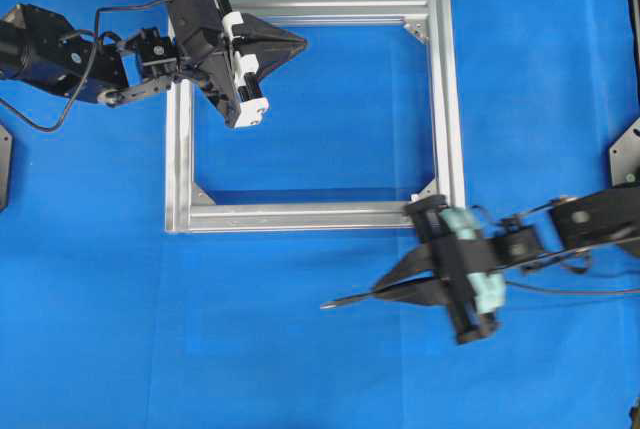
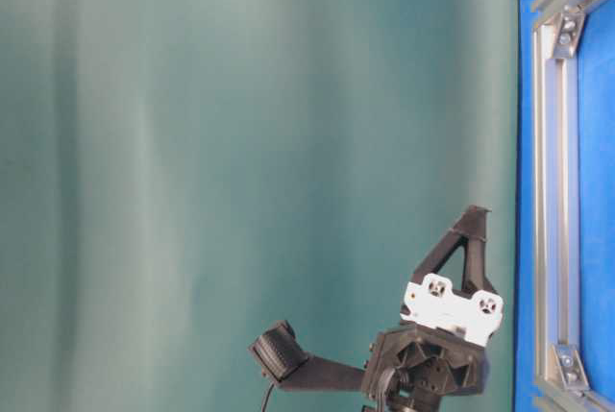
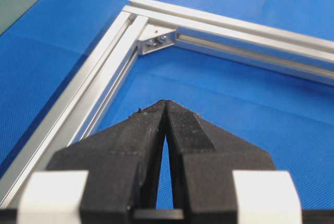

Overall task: Insert the wire through the string loop located on the right side.
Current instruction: 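Carry the cable with the right gripper toward the white zip-tie loop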

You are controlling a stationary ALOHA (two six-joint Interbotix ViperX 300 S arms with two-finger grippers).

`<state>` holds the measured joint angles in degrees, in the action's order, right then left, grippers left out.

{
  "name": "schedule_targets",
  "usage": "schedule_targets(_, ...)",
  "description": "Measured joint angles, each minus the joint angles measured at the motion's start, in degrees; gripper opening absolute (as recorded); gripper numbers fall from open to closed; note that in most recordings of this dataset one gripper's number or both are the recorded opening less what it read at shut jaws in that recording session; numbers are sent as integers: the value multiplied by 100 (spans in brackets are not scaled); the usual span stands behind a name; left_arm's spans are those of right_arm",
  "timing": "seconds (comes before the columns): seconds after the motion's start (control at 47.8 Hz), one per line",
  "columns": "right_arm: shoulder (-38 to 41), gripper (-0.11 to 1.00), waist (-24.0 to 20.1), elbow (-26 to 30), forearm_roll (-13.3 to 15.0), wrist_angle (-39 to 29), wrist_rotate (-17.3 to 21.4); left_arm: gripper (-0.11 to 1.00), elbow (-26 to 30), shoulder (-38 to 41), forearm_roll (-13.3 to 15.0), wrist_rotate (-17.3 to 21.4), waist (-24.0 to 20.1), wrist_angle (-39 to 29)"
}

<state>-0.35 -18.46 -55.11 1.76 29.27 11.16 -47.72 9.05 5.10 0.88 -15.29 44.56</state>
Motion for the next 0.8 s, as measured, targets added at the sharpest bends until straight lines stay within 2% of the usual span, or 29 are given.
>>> schedule_targets(0.419,-1960,-4,-229,-1793,-105,-211,44,0,0,0,9,0,-9,0)
schedule_targets(0.586,-2540,-4,-237,-2065,-105,-448,44,0,0,0,0,0,0,0)
schedule_targets(0.795,-2610,-4,-220,-2109,-105,-519,26,0,9,0,0,0,0,0)
